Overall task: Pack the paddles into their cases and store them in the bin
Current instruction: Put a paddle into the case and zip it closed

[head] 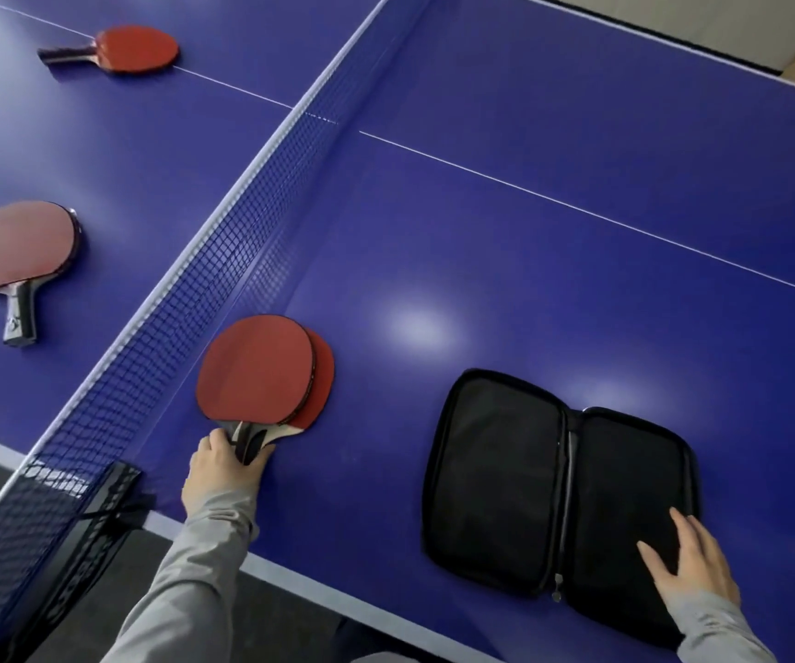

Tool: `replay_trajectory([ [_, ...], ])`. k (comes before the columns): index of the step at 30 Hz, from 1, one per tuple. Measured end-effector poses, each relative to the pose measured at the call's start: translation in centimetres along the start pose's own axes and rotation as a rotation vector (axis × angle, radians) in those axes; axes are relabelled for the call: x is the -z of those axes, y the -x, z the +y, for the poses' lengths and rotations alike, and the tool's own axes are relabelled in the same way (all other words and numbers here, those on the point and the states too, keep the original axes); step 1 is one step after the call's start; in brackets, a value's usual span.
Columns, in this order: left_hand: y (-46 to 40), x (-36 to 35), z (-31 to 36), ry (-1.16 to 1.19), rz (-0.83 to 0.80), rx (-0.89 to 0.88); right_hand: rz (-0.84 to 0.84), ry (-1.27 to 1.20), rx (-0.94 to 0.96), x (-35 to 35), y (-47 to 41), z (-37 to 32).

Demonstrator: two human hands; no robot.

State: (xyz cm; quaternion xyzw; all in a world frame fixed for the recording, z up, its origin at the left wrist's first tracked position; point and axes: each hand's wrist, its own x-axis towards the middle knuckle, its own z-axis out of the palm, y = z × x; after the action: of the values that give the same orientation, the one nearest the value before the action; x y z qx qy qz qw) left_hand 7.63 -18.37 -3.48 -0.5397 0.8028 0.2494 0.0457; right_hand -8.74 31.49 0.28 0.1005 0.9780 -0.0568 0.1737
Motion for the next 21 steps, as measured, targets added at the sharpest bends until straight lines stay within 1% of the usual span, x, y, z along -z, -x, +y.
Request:
replay_trajectory([
  [6, -0.4, -0.4, -0.7, 0.069, 0.028, -0.029, -0.043, 0.011, -0.060, -0.8, 0.9, -0.4],
  [11, 0.0, -0.3, -0.3, 0.094, 0.040, -0.043, -0.022, 0.001, -0.073, -1.0, 1.4, -1.0],
  [17, 1.2, 0.0, 1.8, 0.095, 0.042, -0.100, -0.041, -0.009, -0.101, -0.8, 1.8, -0.7],
  [21, 3.0, -0.4, 4.7, 0.090, 0.017, -0.172, -0.040, -0.034, -0.114, -0.6, 2.2, 0.6],
])
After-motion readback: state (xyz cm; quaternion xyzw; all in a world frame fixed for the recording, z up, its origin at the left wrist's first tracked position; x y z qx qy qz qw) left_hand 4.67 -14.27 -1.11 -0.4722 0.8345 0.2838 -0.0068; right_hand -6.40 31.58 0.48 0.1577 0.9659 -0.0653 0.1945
